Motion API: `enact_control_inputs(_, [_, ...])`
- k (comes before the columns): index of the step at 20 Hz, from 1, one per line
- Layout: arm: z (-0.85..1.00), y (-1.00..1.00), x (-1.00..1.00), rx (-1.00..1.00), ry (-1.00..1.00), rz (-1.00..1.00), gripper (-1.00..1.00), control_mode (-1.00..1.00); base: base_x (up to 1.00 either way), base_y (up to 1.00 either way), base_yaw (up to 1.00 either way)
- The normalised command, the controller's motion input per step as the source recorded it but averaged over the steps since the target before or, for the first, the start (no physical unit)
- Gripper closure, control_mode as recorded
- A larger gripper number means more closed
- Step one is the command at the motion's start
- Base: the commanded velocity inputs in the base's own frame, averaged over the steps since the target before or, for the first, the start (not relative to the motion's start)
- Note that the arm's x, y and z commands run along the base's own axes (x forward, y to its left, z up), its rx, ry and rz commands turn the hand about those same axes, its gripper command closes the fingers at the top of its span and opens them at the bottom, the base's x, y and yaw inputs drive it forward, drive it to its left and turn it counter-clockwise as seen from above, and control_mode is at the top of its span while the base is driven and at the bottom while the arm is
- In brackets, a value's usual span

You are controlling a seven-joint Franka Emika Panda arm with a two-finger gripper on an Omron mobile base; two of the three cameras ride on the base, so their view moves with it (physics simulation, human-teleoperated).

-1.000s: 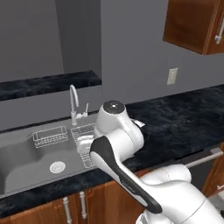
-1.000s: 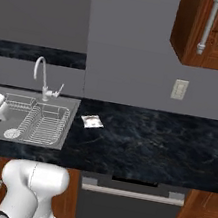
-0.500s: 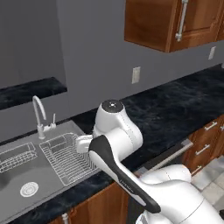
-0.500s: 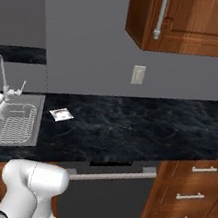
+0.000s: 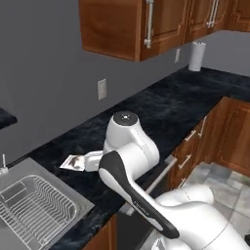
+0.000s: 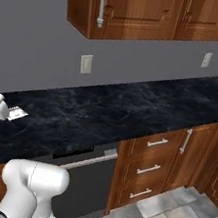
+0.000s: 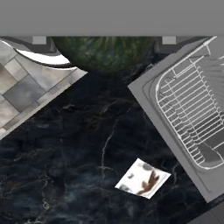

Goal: Turn on the sink faucet. Then move the squash from the counter to the sink. Turn off the sink. Move the vegetable from the sink to the pot next to the stove. Finally move the pot to the front left burner.

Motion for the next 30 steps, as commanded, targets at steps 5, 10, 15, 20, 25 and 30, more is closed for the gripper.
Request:
enact_control_inputs(5, [0.00,0.00,0.00,0.00,0.00,0.00,1.00,1.00,0.01,-0.41,-0.50])
enact_control_inputs(10, [0.00,0.00,0.00,0.00,0.00,0.00,1.00,1.00,0.00,-0.39,-0.52])
enact_control_inputs(15, [0.00,0.00,0.00,0.00,0.00,0.00,1.00,1.00,0.00,-0.33,-0.52])
enact_control_inputs(20, [0.00,0.00,0.00,0.00,0.00,0.00,1.00,1.00,0.00,-0.36,-0.52])
enact_control_inputs(25, [0.00,0.00,0.00,0.00,0.00,0.00,1.00,1.00,0.00,-0.38,-0.52])
enact_control_inputs(30, [0.00,0.00,0.00,0.00,0.00,0.00,1.00,1.00,0.02,-0.45,-0.51])
